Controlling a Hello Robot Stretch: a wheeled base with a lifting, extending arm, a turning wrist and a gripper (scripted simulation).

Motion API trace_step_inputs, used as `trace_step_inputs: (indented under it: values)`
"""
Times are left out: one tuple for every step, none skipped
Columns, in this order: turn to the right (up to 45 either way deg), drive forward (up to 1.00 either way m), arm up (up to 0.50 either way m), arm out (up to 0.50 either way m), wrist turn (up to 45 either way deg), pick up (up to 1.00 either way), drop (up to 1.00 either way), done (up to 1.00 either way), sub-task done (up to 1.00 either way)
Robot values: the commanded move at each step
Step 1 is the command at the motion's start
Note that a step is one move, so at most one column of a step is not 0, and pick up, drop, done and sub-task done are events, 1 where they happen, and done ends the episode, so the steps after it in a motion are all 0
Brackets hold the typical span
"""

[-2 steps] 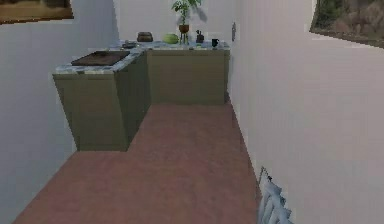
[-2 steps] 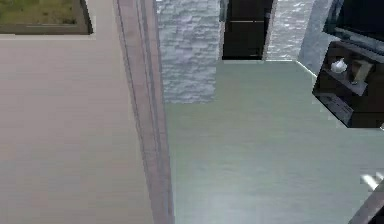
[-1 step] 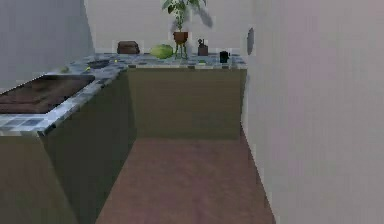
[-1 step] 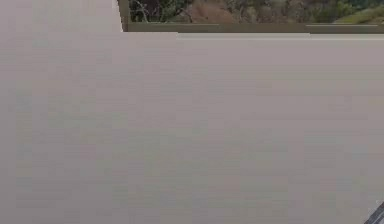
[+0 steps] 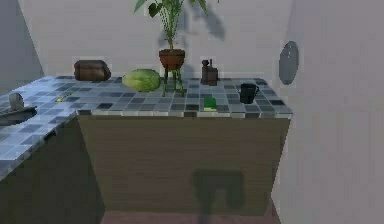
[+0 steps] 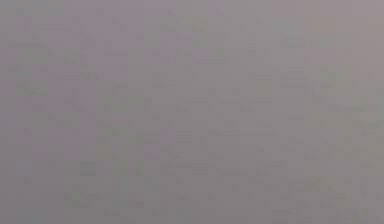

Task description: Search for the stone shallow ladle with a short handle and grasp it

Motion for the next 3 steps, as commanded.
trace_step_inputs:
  values:
    - [6.0,0.00,0.00,0.00,0.0,0.00,0.00,0.00,0.00]
    - [0.0,0.55,0.00,0.00,0.0,0.00,0.00,0.00,0.00]
    - [-45.0,0.00,0.00,0.00,0.0,0.00,0.00,0.00,0.00]
